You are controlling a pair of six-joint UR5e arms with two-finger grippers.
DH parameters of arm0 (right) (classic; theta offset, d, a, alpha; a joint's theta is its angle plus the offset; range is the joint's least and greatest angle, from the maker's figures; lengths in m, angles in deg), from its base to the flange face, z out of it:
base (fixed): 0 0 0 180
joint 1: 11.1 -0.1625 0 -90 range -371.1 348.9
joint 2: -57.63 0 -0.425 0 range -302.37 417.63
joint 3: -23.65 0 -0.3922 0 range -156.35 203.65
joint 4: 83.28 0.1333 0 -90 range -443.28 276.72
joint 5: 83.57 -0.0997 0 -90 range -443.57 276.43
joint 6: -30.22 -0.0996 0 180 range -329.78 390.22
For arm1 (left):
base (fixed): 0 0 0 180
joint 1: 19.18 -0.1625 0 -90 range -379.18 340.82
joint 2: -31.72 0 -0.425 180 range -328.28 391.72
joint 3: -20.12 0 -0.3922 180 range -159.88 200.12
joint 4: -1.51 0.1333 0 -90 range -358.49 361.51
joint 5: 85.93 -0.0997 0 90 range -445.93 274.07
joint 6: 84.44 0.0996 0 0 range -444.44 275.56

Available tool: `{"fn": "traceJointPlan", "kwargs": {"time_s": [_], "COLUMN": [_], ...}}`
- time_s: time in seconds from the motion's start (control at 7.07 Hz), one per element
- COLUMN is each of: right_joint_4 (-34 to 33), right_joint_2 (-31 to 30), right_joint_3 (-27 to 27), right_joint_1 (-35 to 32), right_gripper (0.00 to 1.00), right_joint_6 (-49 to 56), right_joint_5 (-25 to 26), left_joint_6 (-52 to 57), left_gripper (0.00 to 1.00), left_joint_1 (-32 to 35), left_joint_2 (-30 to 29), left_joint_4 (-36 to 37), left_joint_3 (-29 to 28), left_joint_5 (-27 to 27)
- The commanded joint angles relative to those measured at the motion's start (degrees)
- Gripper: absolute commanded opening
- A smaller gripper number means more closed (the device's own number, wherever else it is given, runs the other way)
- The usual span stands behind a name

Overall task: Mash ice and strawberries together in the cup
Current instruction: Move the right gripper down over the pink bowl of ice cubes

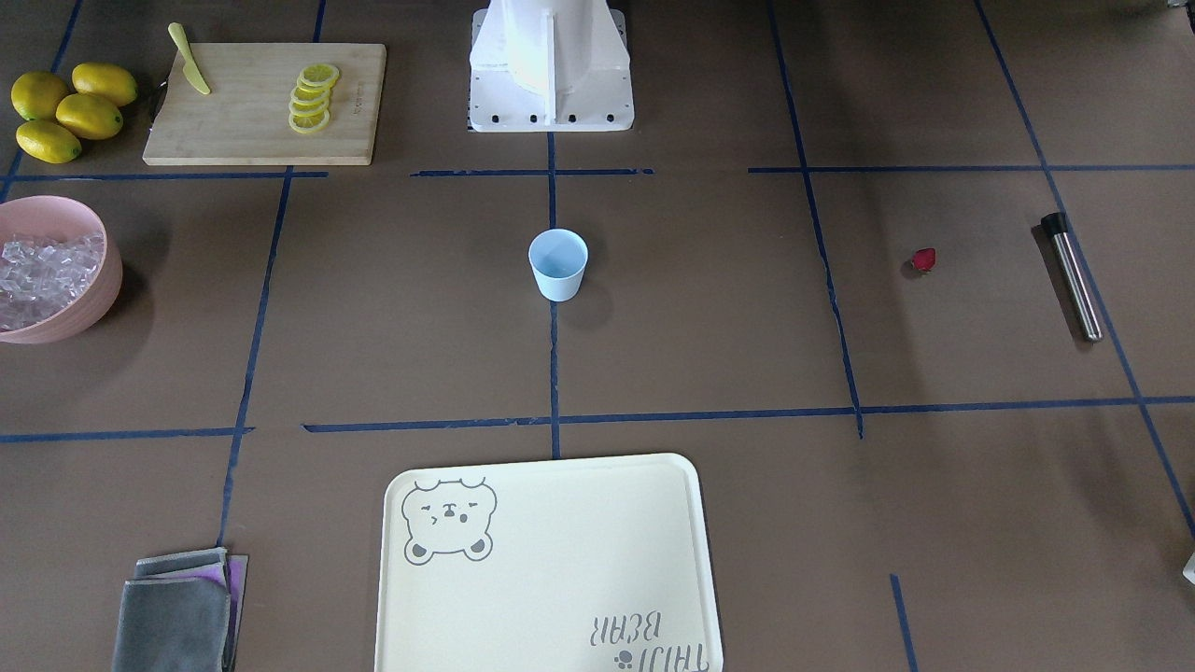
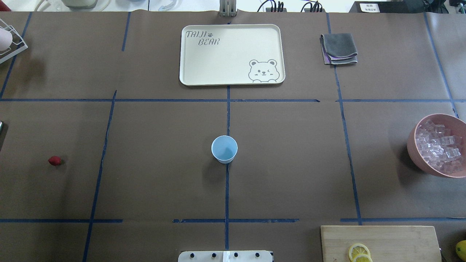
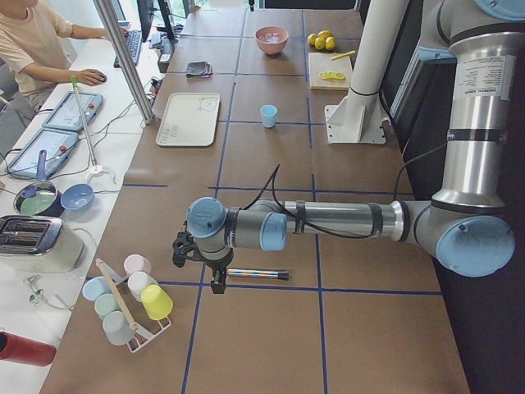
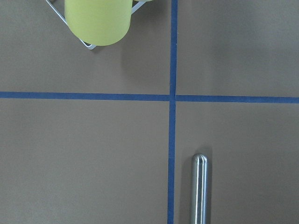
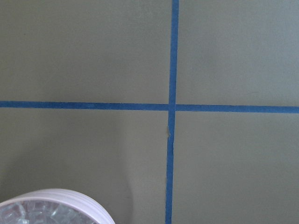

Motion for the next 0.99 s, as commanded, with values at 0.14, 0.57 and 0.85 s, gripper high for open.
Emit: {"fn": "traceJointPlan", "kwargs": {"time_s": [0.14,0.57,0.85], "right_joint_4": [-0.1,0.0,0.0], "right_joint_2": [-0.1,0.0,0.0], "right_joint_3": [0.2,0.3,0.6], "right_joint_1": [0.0,0.2,0.2], "right_gripper": [1.0,1.0,1.0], "right_joint_6": [-0.2,-0.5,-0.4], "right_joint_5": [-0.1,-1.6,-1.6], "left_joint_6": [-0.1,-0.3,-0.2], "left_gripper": [1.0,1.0,1.0], "left_joint_1": [0.0,0.0,-0.1], "left_joint_2": [0.8,0.8,0.9], "left_joint_4": [-0.5,-0.5,-0.5], "left_joint_3": [2.6,2.5,2.5], "left_joint_5": [0.5,0.2,0.5]}}
